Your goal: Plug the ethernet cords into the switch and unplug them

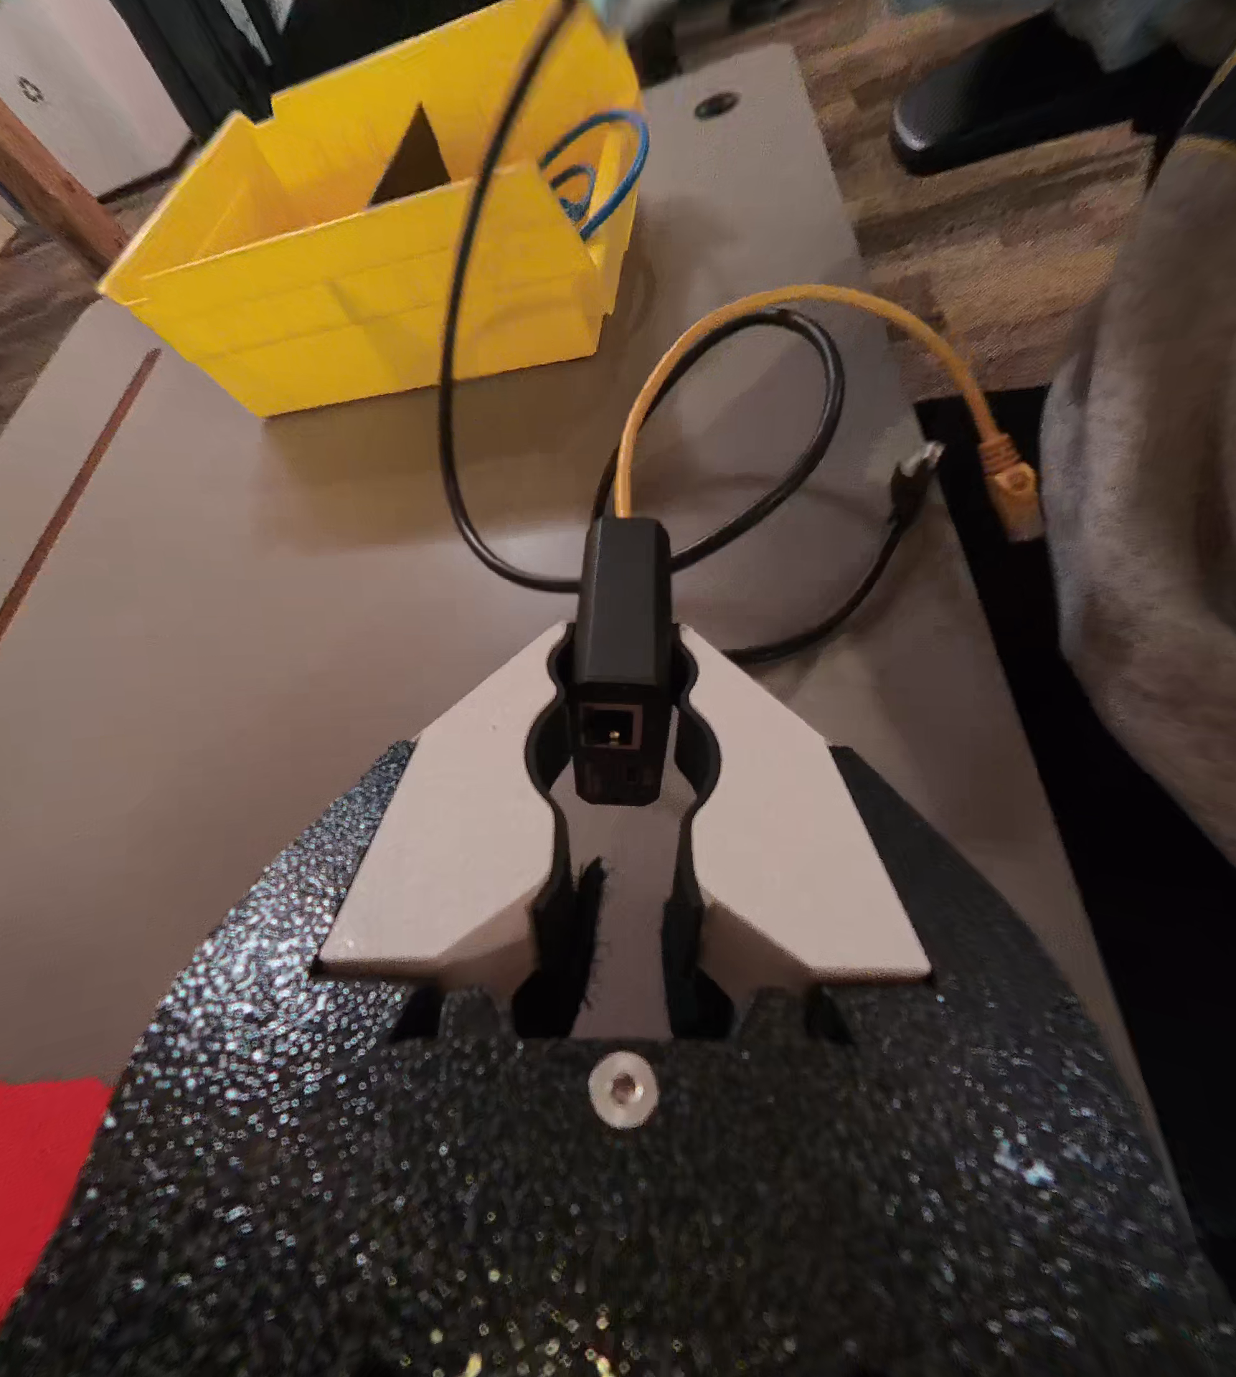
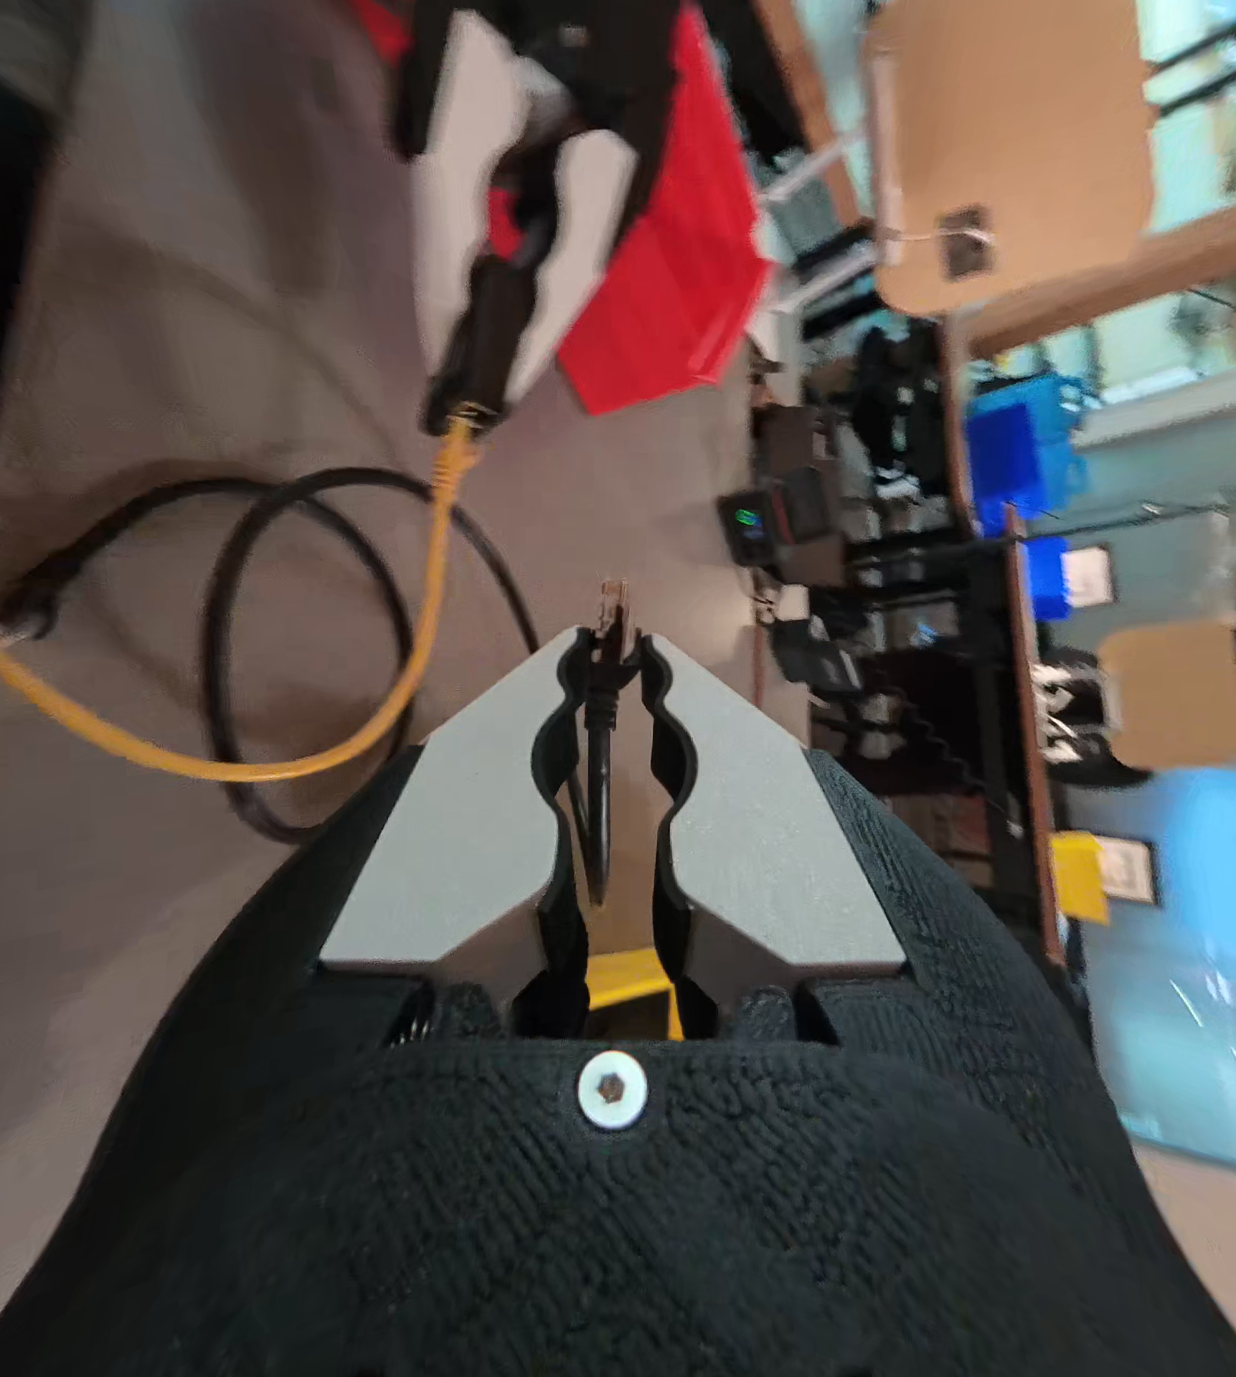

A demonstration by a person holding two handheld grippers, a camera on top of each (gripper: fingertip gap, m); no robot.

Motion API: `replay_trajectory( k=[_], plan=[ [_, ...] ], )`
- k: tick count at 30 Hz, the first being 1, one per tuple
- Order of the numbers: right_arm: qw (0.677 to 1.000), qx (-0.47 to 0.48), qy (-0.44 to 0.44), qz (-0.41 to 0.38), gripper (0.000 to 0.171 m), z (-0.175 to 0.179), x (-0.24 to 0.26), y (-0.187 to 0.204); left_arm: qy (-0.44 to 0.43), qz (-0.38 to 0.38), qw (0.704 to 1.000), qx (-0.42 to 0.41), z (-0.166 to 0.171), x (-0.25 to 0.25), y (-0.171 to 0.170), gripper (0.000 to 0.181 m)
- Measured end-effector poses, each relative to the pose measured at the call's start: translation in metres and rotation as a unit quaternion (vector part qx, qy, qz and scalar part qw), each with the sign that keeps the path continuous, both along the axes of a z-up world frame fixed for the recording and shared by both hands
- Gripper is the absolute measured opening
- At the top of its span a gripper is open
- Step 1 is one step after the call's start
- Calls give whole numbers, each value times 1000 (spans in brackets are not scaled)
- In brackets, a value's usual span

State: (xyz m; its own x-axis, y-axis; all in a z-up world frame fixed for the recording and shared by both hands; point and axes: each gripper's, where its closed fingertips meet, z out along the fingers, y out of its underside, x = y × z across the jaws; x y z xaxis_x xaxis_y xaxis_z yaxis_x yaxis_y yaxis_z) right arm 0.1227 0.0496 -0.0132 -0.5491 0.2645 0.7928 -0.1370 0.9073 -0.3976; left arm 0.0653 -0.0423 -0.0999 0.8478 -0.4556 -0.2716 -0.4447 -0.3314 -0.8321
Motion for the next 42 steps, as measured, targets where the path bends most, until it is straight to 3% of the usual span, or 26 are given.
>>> replay_trajectory(
  k=[4,9,17,23,29,35,42],
  plan=[
    [996,-51,49,-54,11,38,2,35,13,33,999,11,-8,-15,3,20],
    [970,-108,172,-131,11,98,9,85,-63,5,995,77,24,-5,-3,20],
    [853,-192,446,-194,11,196,62,126,-118,-36,989,76,31,7,-9,21],
    [768,-216,556,-234,11,239,122,152,-119,-27,990,64,26,3,-10,21],
    [710,-184,607,-305,11,249,160,195,-119,-19,992,48,18,1,-8,21],
    [725,-213,553,-351,11,220,133,237,-111,-20,993,34,12,3,-5,21],
    [714,-270,563,-317,11,224,134,229,-110,-15,993,29,7,2,-2,21]
  ],
)
